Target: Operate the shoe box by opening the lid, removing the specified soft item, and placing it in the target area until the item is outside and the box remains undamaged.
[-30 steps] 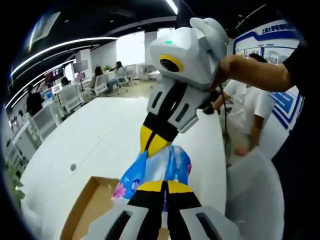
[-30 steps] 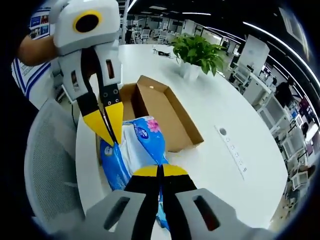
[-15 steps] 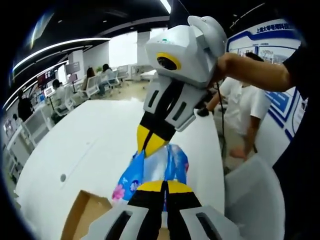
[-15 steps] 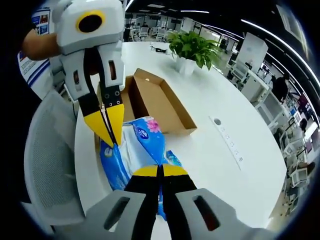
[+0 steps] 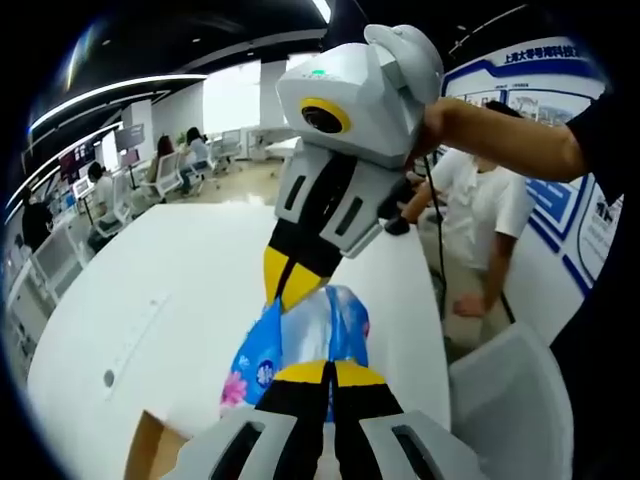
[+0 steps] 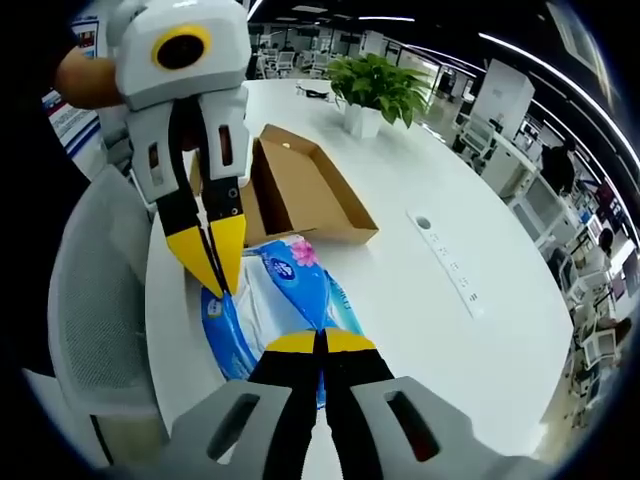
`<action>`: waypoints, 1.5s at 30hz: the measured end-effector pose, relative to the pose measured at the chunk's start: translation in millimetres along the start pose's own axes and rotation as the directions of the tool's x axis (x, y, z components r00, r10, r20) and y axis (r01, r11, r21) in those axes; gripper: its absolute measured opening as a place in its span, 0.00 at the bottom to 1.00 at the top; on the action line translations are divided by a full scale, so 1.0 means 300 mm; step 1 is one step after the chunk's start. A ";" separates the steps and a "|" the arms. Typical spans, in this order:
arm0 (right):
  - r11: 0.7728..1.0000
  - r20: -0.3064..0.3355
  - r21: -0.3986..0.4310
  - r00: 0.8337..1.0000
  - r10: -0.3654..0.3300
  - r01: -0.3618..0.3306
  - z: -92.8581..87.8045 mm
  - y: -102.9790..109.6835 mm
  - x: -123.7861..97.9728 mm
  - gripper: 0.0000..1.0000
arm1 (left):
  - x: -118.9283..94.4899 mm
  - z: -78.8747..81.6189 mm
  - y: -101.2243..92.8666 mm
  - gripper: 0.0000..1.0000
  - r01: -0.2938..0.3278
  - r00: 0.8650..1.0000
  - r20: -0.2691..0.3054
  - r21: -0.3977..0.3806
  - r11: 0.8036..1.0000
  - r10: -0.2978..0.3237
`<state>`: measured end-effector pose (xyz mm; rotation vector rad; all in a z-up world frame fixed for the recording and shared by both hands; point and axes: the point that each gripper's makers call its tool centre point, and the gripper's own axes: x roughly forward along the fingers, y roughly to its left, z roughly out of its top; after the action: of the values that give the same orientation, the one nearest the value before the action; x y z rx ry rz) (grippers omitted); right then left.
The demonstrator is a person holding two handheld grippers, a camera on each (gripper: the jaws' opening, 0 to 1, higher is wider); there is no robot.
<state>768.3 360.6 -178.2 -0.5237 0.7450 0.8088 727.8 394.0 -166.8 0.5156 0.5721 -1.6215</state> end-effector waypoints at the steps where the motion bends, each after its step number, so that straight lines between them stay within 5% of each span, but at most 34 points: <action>1: 1.000 -0.001 -0.003 1.000 0.001 -0.001 -0.009 -0.007 -0.006 0.00 | 0.011 0.009 0.000 0.00 0.005 1.000 0.000 0.004 1.000 -0.005; 30: 0.999 -0.063 -0.027 0.998 0.019 -0.021 -0.273 -0.182 -0.099 0.00 | 0.322 0.152 0.029 0.00 0.109 0.994 -0.018 0.004 0.994 -0.109; 45: 0.998 -0.115 -0.060 0.993 0.021 -0.028 -0.413 -0.268 -0.099 0.00 | 0.477 0.175 0.066 0.00 0.144 0.988 -0.063 0.023 0.989 -0.142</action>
<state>770.3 216.7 -223.1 -0.6213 0.8350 0.8314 729.7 249.0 -217.4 0.5567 0.6451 -1.7564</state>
